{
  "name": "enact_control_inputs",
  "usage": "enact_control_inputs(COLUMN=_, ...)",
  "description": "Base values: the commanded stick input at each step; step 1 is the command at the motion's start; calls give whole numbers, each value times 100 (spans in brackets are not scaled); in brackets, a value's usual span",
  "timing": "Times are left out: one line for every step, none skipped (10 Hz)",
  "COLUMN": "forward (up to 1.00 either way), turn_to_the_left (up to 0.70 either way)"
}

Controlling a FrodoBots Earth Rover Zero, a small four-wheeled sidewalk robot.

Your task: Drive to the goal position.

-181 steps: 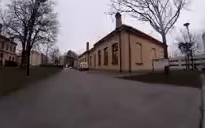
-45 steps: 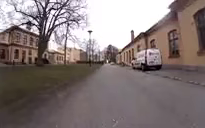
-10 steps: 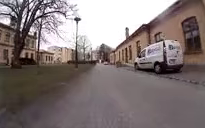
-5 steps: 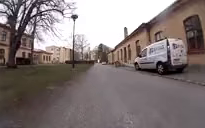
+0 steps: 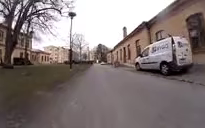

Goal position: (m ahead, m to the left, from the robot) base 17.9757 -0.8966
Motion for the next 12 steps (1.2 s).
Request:
enact_control_inputs(forward=100, turn_to_the_left=0)
enact_control_inputs(forward=100, turn_to_the_left=0)
enact_control_inputs(forward=100, turn_to_the_left=0)
enact_control_inputs(forward=100, turn_to_the_left=0)
enact_control_inputs(forward=100, turn_to_the_left=0)
enact_control_inputs(forward=100, turn_to_the_left=0)
enact_control_inputs(forward=100, turn_to_the_left=0)
enact_control_inputs(forward=100, turn_to_the_left=0)
enact_control_inputs(forward=100, turn_to_the_left=0)
enact_control_inputs(forward=100, turn_to_the_left=0)
enact_control_inputs(forward=100, turn_to_the_left=0)
enact_control_inputs(forward=100, turn_to_the_left=0)
